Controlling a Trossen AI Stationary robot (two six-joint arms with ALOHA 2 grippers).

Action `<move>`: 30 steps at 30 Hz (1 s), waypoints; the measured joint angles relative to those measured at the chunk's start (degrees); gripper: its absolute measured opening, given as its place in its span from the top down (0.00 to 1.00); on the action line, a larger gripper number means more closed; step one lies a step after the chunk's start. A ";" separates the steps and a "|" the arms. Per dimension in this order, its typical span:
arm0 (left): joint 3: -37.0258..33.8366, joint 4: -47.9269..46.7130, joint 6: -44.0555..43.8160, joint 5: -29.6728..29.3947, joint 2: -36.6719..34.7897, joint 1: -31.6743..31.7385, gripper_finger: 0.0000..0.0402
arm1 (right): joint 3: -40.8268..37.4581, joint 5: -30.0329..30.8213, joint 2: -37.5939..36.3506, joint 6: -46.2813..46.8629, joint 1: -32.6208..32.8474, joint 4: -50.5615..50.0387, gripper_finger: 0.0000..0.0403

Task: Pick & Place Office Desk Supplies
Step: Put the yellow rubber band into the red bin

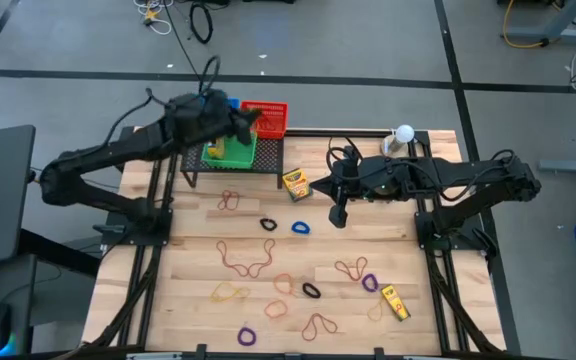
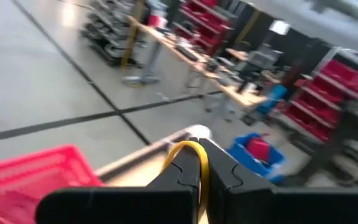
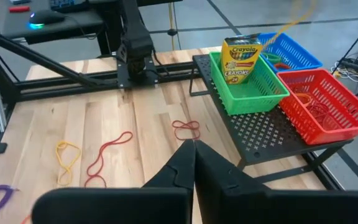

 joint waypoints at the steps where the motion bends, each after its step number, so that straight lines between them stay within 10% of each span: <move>1: -0.02 -0.30 0.40 0.62 0.51 2.06 0.99 | 0.00 -0.04 0.02 -0.03 0.00 0.00 0.99; 11: -0.04 2.77 1.80 10.97 9.48 16.64 0.99 | -0.11 -0.17 1.45 -0.07 0.00 -0.46 0.99; 30: 0.66 1.72 3.77 13.85 19.54 18.60 0.92 | -0.07 -0.17 2.71 -0.06 0.00 0.00 0.99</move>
